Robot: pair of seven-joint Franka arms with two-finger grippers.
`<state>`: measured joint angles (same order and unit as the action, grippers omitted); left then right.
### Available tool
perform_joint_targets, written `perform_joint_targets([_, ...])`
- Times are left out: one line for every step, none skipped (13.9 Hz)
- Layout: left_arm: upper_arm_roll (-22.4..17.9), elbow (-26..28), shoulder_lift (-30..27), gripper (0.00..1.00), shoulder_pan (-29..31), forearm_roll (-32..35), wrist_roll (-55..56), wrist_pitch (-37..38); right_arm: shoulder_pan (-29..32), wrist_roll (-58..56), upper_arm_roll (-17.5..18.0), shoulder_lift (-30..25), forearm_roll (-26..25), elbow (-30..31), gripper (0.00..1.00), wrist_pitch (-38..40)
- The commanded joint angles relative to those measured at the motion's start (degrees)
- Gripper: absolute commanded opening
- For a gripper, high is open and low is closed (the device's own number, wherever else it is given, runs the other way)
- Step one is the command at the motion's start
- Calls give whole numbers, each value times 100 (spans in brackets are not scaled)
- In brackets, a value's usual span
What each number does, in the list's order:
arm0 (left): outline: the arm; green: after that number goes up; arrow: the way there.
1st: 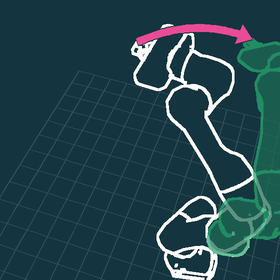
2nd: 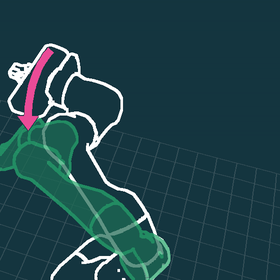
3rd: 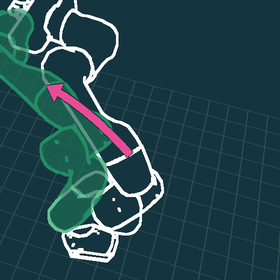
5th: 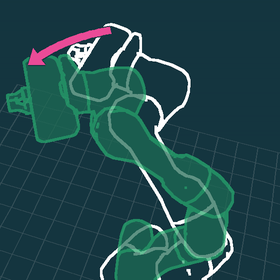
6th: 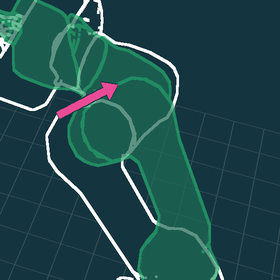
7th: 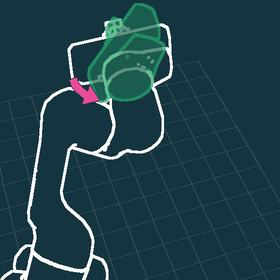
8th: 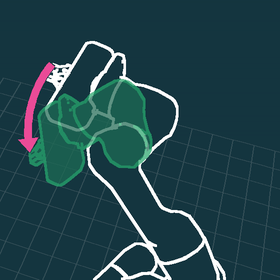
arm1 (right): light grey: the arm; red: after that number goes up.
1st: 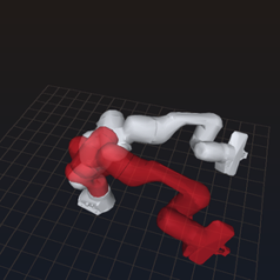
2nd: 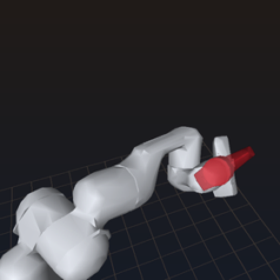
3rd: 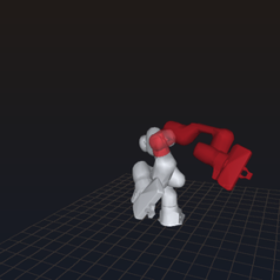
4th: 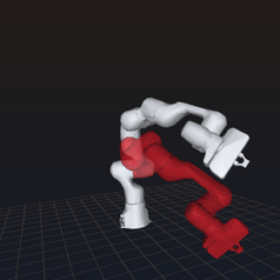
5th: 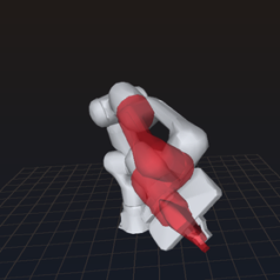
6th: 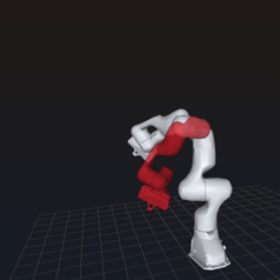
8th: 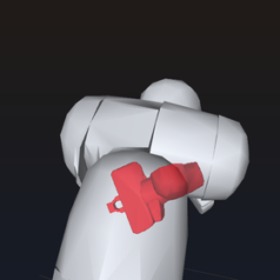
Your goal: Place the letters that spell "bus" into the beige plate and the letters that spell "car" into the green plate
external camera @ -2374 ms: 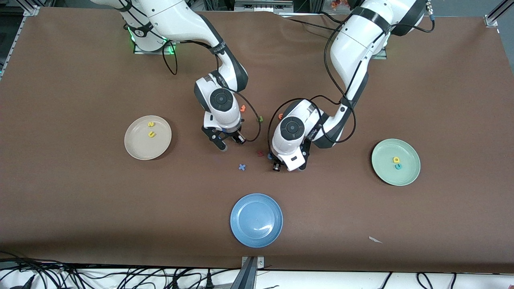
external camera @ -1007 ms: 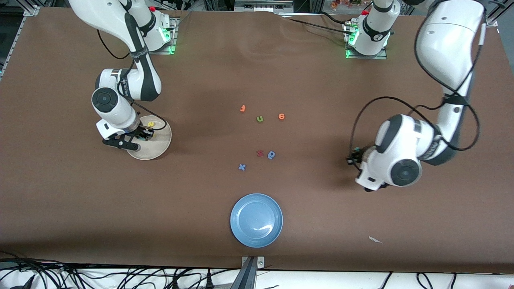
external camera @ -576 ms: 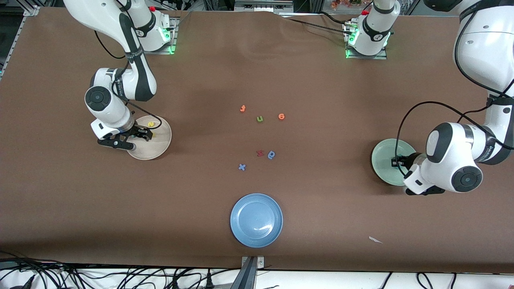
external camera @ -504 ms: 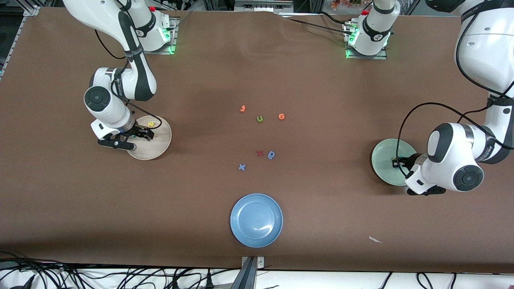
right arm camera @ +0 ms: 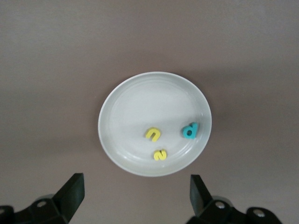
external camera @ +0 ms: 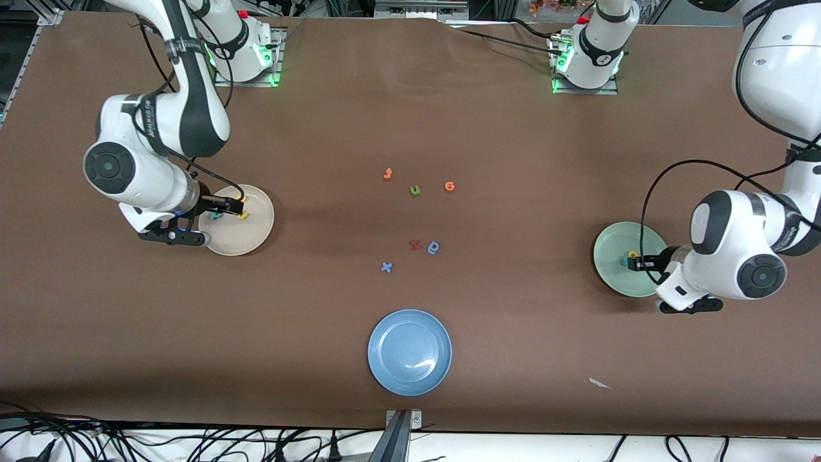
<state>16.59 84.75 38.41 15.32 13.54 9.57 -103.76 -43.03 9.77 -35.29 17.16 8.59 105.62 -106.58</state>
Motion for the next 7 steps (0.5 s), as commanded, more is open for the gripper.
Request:
perform_joint_targets([99,33,-351,100,164,79,-43,259,84,-125,30,-2,-24,-926,100,1084])
perform_joint_targets([99,50,-447,100,182,70,-17,382,232,-186,109,-116,-24,-1077,100,1182])
perform_joint_targets([64,181,-753,100,182,-25,-69,418,547,-352,458,-291,-41,-1087,100,1175])
perform_joint_targets([-23,435,-1052,100,147,-227,-113,418,1046,-449,922,-458,-50,-1061,100,1183])
perform_joint_targets([-233,776,-1438,100,95,-490,-192,383,1521,-450,1379,-599,-102,-1035,100,1192])
perform_joint_targets([-548,1023,-1764,100,-106,-893,-436,374,2013,-459,1845,-713,-321,-1026,100,1201])
perform_joint_targets([-1099,1235,-2167,100,-517,-1227,-708,383,2470,-476,2346,-819,-619,-999,100,1175])
